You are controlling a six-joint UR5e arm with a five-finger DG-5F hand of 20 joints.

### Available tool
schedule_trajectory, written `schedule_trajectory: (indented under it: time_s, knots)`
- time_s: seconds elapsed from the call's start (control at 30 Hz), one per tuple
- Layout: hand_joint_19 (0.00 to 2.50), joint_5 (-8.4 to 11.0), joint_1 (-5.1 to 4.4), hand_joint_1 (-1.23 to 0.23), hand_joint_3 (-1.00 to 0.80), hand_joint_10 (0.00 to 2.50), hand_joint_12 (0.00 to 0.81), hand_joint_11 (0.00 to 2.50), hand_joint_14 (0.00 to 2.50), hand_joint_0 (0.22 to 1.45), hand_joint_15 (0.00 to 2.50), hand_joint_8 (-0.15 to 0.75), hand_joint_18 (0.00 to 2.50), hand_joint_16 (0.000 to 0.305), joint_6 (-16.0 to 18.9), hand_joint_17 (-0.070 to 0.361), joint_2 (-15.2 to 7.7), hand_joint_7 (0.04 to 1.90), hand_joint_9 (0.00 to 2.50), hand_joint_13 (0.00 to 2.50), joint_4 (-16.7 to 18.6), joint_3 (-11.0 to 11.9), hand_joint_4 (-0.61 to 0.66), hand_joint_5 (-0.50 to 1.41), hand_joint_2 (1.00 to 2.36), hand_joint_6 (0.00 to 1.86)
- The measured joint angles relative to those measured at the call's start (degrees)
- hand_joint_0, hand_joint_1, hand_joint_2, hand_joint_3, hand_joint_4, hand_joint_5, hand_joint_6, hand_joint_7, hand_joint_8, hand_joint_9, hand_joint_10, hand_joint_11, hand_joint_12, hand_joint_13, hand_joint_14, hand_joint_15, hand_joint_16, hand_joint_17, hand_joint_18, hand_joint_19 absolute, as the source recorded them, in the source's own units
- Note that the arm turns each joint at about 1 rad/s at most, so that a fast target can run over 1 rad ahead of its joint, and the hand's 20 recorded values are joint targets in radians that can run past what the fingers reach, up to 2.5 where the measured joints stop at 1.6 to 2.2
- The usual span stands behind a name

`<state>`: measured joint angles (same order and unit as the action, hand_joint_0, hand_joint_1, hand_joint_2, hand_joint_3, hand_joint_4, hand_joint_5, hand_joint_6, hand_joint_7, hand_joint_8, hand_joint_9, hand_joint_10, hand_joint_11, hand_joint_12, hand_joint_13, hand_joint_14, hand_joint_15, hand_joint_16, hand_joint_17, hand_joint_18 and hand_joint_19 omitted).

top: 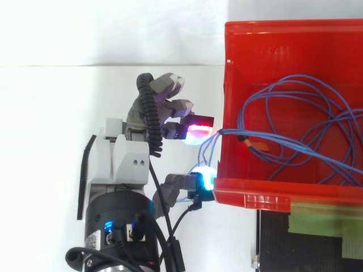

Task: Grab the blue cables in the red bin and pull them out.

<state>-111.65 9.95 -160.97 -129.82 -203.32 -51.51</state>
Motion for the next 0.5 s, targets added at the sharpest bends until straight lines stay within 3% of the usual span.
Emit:
schedule_trajectory:
  time_s: [0.5]
  knots:
    - [0.42, 0.03, -0.27, -1.0, -1.0, 0.02, 0.353, 0.64, 0.01, 0.83, 0.34, 0.25, 0.46, 0.048, 0.0, 0.107, -0.01, 0.77, 0.75, 0.53, 4.12, -0.44, 0.1, 0.75, 1.0, 0.13]
